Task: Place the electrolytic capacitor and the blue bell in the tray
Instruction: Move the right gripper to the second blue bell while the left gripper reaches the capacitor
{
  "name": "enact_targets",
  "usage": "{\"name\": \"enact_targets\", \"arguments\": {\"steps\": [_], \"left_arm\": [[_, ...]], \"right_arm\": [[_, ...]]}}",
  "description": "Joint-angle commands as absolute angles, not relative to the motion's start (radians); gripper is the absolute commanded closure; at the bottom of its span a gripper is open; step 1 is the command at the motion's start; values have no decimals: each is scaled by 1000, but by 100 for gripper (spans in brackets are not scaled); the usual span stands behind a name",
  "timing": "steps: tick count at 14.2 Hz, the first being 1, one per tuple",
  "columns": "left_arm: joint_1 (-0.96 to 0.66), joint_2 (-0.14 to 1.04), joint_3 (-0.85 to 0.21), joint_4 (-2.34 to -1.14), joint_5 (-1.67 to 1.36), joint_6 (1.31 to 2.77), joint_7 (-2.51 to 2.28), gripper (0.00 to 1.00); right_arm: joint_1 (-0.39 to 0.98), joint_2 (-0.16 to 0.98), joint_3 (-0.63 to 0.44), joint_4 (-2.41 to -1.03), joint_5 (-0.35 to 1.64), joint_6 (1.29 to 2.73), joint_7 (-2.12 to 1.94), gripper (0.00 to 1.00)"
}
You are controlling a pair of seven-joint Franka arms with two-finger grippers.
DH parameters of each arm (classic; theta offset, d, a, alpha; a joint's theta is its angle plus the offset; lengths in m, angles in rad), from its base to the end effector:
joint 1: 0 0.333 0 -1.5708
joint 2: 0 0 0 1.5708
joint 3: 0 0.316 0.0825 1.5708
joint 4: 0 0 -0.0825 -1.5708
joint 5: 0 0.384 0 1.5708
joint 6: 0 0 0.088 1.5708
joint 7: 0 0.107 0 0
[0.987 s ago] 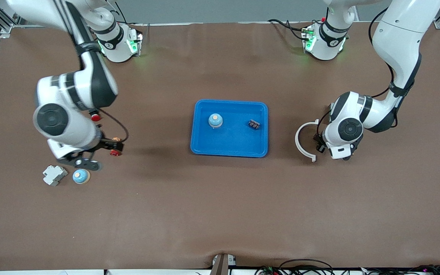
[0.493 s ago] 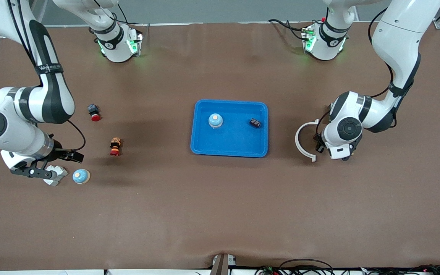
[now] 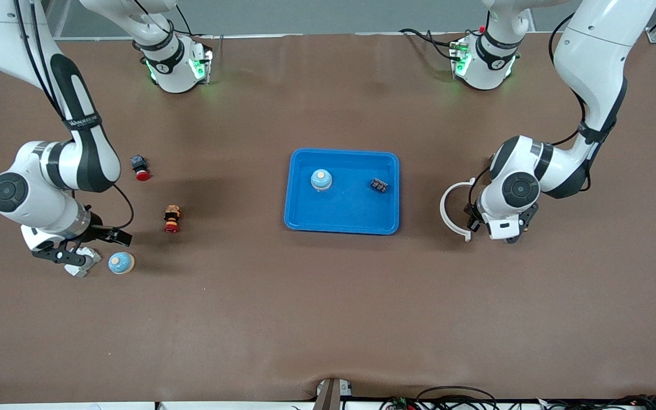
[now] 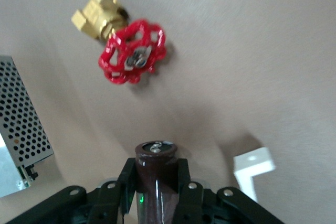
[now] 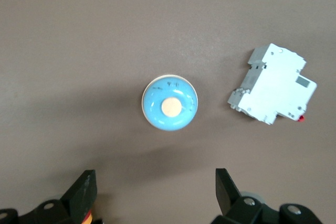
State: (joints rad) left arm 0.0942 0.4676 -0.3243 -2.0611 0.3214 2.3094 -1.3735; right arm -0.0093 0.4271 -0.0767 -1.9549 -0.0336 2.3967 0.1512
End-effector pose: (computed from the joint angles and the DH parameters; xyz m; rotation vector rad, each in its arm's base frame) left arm 0.5572 -0.1245 0.2008 -2.6527 -1.3194 0.1110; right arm 0.6177 -0.0516 0.2598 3.0711 -0.3168 0.0268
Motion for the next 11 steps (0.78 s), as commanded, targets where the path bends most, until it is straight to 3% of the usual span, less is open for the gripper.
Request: {"name": "enact_targets", "arguments": {"steps": [1, 8, 11], "left_arm": [[107, 422, -337, -2022, 339, 2229, -1341, 100], [106, 417, -408, -1815, 235, 1949, -1328, 100], [97, 419, -449, -1758, 167, 1893, -1347, 100]], "right_arm": [[-35, 466, -57, -1941, -17, 2437, 132, 0], [-61, 563, -57, -1862, -17, 2483, 89, 0], [-74, 604, -57, -1836, -17, 2500, 84, 0]]}}
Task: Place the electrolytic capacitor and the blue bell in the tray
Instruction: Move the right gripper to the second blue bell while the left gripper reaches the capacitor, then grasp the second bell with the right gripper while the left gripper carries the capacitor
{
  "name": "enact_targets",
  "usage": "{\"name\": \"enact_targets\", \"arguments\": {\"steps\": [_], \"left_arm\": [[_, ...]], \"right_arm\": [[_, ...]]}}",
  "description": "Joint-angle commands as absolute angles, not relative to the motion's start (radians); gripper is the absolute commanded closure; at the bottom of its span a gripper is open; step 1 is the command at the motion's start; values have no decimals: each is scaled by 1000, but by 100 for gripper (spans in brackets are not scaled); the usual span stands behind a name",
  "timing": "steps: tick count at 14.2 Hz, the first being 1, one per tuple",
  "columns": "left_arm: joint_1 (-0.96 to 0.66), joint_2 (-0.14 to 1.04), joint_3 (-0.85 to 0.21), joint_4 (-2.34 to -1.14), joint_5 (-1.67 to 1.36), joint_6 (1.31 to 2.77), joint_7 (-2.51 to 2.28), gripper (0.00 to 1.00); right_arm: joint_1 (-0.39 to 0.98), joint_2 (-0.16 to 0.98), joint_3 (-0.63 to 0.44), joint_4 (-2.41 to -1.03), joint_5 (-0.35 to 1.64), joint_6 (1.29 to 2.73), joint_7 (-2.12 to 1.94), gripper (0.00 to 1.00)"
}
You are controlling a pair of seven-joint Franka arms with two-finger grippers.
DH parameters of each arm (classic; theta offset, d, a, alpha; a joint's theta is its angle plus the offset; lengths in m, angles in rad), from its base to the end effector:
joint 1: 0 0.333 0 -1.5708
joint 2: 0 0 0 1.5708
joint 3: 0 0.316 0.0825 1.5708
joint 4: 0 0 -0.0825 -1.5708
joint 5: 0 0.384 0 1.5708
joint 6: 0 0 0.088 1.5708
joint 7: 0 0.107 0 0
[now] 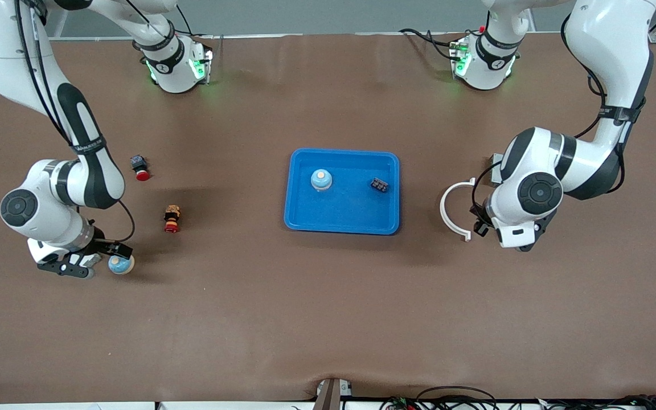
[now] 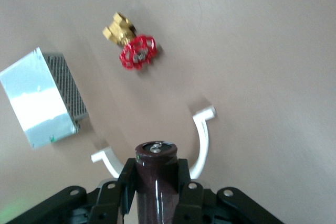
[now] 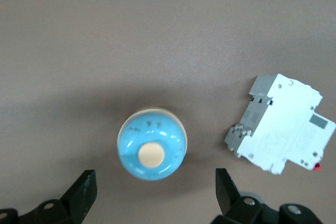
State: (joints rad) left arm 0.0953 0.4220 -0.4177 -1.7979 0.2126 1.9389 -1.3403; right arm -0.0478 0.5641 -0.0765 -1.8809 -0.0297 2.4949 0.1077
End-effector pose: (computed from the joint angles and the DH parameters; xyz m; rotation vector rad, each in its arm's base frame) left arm 0.5947 -0.1654 0.3131 -2.6333 -1.3202 0.2178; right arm 0.6371 -0.0767 0.2128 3.0664 -0.3013 0.0780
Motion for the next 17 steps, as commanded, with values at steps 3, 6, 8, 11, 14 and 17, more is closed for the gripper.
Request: {"name": "enact_targets", "arguments": {"steps": [3, 6, 8, 11, 14, 17], "left_arm": [[68, 428, -466, -1718, 135, 1893, -1440, 100], [13, 433, -469, -1692, 135, 1893, -1525, 100], [-27, 477, -468, -1631, 111, 1893, -1596, 100], [-78, 535, -468, -1563, 98, 1894, -1678, 100], [-130, 587, -466, -1529, 104, 1899, -1767, 100], [-173, 629, -465, -1513, 107, 1928, -1805, 100]], "right_arm": [[-77, 624, -57, -1827, -17, 2510, 84, 0], [-77, 638, -57, -1812, -17, 2511, 86, 0], [-77, 646, -55, -1801, -15, 2511, 86, 0], [-75, 655, -57, -1795, -15, 2516, 84, 0], [-75, 660, -55, -1793, -15, 2517, 87, 0], [-74, 663, -55, -1792, -15, 2517, 92, 0]]}}
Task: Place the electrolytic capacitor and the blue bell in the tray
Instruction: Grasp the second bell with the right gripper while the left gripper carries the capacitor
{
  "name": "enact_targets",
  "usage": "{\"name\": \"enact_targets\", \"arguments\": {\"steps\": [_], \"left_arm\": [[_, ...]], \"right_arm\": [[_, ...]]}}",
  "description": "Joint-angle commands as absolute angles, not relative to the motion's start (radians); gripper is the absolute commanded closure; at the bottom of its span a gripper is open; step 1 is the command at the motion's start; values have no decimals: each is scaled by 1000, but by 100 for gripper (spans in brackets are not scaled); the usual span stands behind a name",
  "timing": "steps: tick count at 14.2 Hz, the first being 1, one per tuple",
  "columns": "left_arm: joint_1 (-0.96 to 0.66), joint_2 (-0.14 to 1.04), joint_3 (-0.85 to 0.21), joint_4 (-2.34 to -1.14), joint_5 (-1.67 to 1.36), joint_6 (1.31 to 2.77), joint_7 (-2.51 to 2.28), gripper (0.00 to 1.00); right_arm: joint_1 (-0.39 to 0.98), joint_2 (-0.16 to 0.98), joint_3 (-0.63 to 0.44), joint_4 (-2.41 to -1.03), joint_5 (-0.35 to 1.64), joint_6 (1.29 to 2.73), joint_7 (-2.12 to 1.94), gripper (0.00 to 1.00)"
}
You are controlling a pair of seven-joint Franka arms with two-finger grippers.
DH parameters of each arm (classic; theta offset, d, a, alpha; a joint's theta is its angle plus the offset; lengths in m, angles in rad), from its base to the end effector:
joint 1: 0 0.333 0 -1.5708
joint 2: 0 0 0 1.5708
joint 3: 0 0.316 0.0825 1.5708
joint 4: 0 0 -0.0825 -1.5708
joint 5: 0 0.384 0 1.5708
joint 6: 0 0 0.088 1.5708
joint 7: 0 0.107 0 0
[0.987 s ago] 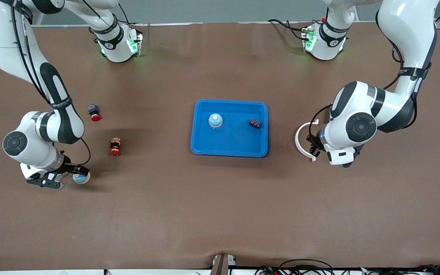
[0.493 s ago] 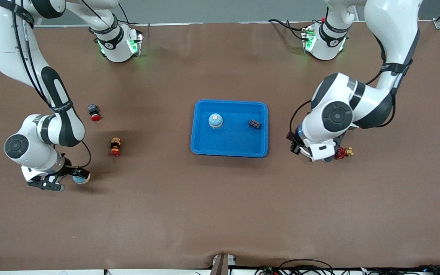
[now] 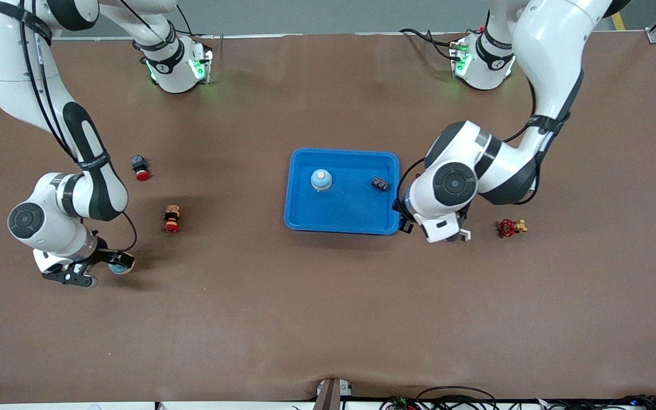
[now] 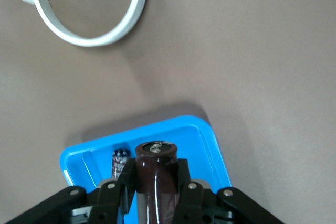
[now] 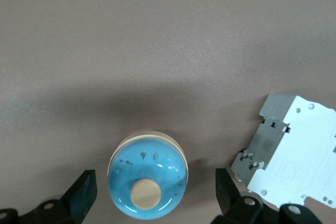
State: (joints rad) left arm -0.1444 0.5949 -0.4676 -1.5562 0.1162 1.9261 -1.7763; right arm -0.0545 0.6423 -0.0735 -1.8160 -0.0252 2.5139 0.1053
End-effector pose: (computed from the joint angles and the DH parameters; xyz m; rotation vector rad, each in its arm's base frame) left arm 0.5814 -0.3442 0.3166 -2.5346 -1.6679 0.3097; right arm 0.6509 -0.0802 0.1899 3.0658 -0.3037 0.0866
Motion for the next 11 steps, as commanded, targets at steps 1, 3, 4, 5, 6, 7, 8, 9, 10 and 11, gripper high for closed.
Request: {"name": "enact_targets", "arguments": {"steps": [1, 3, 4, 5, 6, 7, 8, 9, 10, 11], "left_arm": [[-187, 643, -465, -1513, 107, 1972, -1848, 100], [-221, 673, -456, -1520, 124, 2035, -1928, 100], [-222, 687, -456, -1522, 135, 2037, -1939, 100], [-224, 692, -454, -1537, 146, 2037, -1954, 100], [-230, 690, -456, -1572, 165, 2037, -1963, 100], [-233, 692, -456, -1592, 175, 2037, -1973, 100], [-242, 693, -454, -1609, 176, 2037, -1982, 100], [-244, 693, -454, -1623, 176, 2037, -1985, 100], [-244, 696, -454, -1629, 176, 2037, -1986, 100], [-244, 704, -454, -1629, 176, 2037, -1987, 100]], "right_arm": [[-74, 663, -55, -1790, -15, 2517, 92, 0], [-72, 669, -55, -1784, -15, 2517, 92, 0], [-72, 670, -55, -1786, -15, 2517, 92, 0], [-72, 670, -55, -1786, -15, 2517, 95, 0], [-72, 670, -55, -1786, -15, 2517, 97, 0], [-74, 670, -55, -1786, -15, 2517, 97, 14], [-71, 670, -55, -1784, -15, 2516, 97, 44], [-69, 669, -55, -1784, -15, 2516, 100, 78], [-68, 669, -55, -1778, -14, 2507, 112, 100], [-61, 667, -54, -1766, -6, 2502, 138, 100]]}}
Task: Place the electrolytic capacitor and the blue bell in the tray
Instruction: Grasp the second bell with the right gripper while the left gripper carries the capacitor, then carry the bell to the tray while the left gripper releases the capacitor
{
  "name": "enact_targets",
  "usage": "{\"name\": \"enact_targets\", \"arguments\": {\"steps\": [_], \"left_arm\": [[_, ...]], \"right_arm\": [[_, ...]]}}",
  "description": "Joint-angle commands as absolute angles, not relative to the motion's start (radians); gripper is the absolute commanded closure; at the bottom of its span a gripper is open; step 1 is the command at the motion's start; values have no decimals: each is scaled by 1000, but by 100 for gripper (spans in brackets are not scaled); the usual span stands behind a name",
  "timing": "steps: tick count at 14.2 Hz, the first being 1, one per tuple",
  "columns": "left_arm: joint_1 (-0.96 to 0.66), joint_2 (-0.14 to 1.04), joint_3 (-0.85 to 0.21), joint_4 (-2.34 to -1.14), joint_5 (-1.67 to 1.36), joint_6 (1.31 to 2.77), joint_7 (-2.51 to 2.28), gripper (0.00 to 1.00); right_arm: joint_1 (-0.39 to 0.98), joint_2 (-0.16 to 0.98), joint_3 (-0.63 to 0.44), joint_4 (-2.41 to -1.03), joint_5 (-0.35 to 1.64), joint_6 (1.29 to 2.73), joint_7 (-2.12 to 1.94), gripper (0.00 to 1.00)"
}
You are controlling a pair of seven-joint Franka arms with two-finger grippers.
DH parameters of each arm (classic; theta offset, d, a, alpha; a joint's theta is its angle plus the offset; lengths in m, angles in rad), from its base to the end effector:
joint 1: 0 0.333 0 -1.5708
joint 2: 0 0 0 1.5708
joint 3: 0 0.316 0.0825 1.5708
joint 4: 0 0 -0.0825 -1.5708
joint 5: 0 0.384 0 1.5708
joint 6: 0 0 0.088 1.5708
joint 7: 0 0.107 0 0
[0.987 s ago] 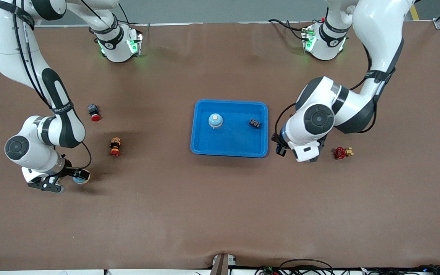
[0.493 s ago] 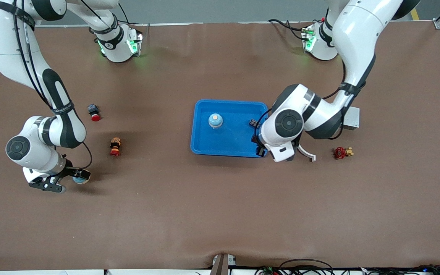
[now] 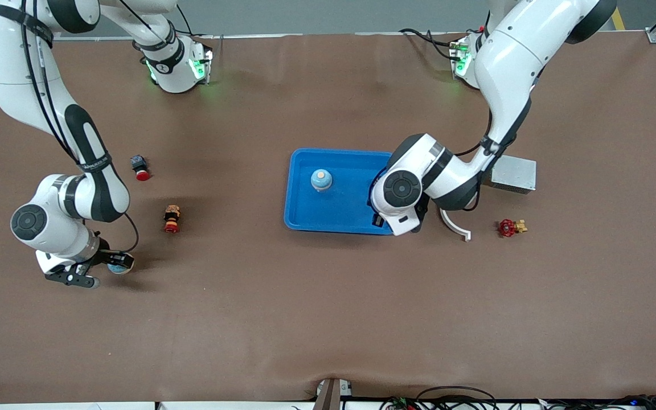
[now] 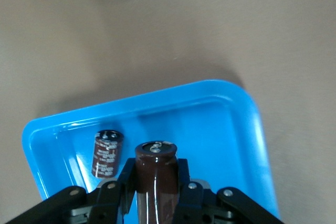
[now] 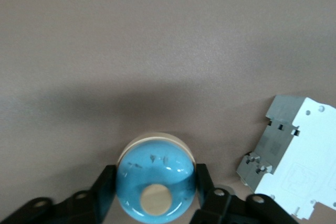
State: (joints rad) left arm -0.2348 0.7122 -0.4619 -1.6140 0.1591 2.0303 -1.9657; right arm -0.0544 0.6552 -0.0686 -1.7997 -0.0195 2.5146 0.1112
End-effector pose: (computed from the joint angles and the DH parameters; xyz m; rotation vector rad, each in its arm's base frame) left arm 0.5380 -0.3923 0.2256 -2.3975 -1.7256 0.3245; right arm 0.6551 -0.0775 0.1879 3.0706 -0.3132 0.0935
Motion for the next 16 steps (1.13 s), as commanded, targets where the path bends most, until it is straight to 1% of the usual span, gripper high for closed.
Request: {"name": "enact_targets", "arguments": {"steps": [1, 2, 4, 5, 7, 8, 9, 10, 11, 12, 16], "left_arm": [[-244, 709, -454, -1629, 176, 2037, -1987, 100], [-244, 719, -454, -1625, 176, 2039, -1987, 100], [-244, 735, -454, -1620, 196, 2055, -1987, 100], [-244, 741, -454, -1620, 202, 2059, -1987, 100], [-245, 756, -454, -1618, 202, 2075, -1987, 100], [-245, 758, -454, -1618, 202, 2080, -1987, 100], [-245, 762, -454, -1618, 202, 2080, -1987, 91], [-245, 764, -454, -1618, 202, 2080, -1987, 61], [-245, 764, -454, -1617, 204, 2080, -1982, 18], [-245, 758, -450, -1617, 207, 2079, -1982, 0], [-236, 710, -443, -1576, 216, 2048, -1980, 0]], "right_arm": [[-49, 664, -54, -1764, -5, 2497, 161, 100], [-32, 658, -54, -1763, -3, 2475, 182, 100], [14, 643, -49, -1741, -2, 2371, 285, 100], [46, 606, -41, -1729, 0, 2306, 364, 100], [107, 571, -17, -1712, 24, 2208, 519, 100], [132, 545, -2, -1715, 50, 2191, 578, 100], [153, 529, 9, -1718, 75, 2181, 633, 100], [182, 516, 18, -1723, 92, 2172, 688, 100], [217, 497, 23, -1735, 97, 2172, 760, 100], [259, 480, 29, -1746, 97, 2172, 841, 100], [441, 469, 28, -1746, 97, 2161, 1131, 100]]}}
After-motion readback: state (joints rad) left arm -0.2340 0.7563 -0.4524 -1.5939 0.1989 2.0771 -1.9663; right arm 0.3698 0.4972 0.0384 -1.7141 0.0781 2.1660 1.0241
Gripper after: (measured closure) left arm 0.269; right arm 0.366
